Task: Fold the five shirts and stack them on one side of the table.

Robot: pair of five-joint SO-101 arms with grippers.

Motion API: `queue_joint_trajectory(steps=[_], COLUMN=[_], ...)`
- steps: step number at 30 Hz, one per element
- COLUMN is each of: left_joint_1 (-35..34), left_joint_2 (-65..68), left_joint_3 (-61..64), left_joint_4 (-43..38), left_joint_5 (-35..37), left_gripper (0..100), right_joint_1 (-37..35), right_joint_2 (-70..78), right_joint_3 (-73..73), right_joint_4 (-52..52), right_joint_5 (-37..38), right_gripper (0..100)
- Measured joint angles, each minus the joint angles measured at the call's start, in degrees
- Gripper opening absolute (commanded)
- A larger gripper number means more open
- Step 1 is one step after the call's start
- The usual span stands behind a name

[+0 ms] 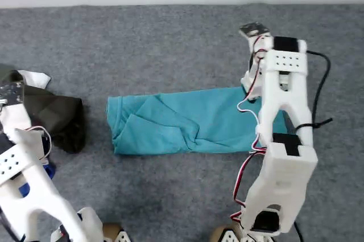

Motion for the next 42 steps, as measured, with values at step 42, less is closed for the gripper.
queue_joint_trajectory(steps=[42], left_joint_1=[0.0], left_joint_2=[0.0], left_joint_3=[-4.4], left_joint_4=[5.5], left_joint_5=[-2.6], left_gripper=[1], right_joint_1=[18.5], right_joint_2=[14.9], right_joint_3=[-7.6], right_joint_4=[-1.0], right_joint_5=[6.6], right_gripper=[1.1])
